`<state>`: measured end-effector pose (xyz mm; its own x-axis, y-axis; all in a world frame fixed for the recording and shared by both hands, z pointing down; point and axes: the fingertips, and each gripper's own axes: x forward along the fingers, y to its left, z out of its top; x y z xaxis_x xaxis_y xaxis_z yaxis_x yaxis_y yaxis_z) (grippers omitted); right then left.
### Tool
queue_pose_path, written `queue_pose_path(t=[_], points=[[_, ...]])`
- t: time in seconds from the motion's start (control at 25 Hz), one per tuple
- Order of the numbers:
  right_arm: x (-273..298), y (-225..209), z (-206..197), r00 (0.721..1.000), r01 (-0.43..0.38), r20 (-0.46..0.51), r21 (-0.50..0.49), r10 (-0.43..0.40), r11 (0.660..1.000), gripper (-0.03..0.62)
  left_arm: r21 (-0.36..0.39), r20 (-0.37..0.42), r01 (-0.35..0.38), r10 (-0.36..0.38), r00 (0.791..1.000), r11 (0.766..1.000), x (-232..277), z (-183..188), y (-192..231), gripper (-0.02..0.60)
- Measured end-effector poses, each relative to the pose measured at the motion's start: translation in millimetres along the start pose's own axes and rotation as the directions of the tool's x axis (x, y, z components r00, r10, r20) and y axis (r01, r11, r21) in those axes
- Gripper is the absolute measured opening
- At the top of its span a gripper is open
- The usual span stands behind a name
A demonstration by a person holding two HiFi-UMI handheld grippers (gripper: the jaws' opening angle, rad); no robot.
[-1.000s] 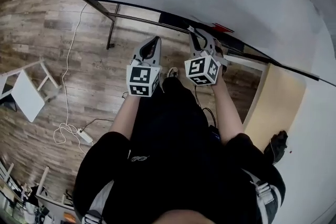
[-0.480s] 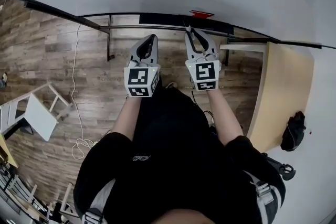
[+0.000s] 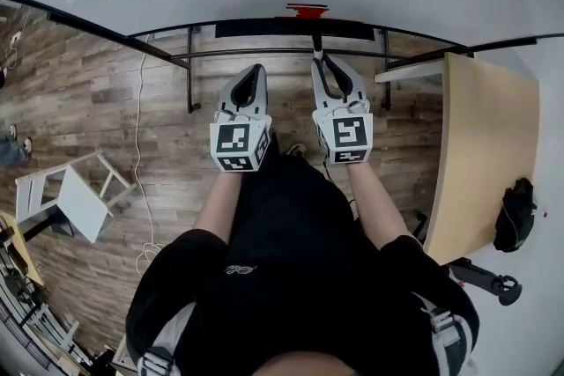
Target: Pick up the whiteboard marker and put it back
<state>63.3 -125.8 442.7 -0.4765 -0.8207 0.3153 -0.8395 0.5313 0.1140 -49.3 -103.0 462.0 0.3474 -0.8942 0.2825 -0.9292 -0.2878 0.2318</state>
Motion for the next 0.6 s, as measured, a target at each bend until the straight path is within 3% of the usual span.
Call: queue_pose_path(t=[0.36,0.6], points=[[-94.5,-27.4,14.3,0.991,0.062,0.114,0.049,-0.067,0.997,0.052,0.064,0.066,0.027,-0.031,0.997,0.998,-37.4,19.9,-73.0,0.006],[-137.5,-30.8,20.0,0.979,0.106,0.167,0.056,-0.113,0.993,0.052,0.100,0.102,0.041,-0.051,0.993,0.994,-65.4,32.4,-96.3,0.006]])
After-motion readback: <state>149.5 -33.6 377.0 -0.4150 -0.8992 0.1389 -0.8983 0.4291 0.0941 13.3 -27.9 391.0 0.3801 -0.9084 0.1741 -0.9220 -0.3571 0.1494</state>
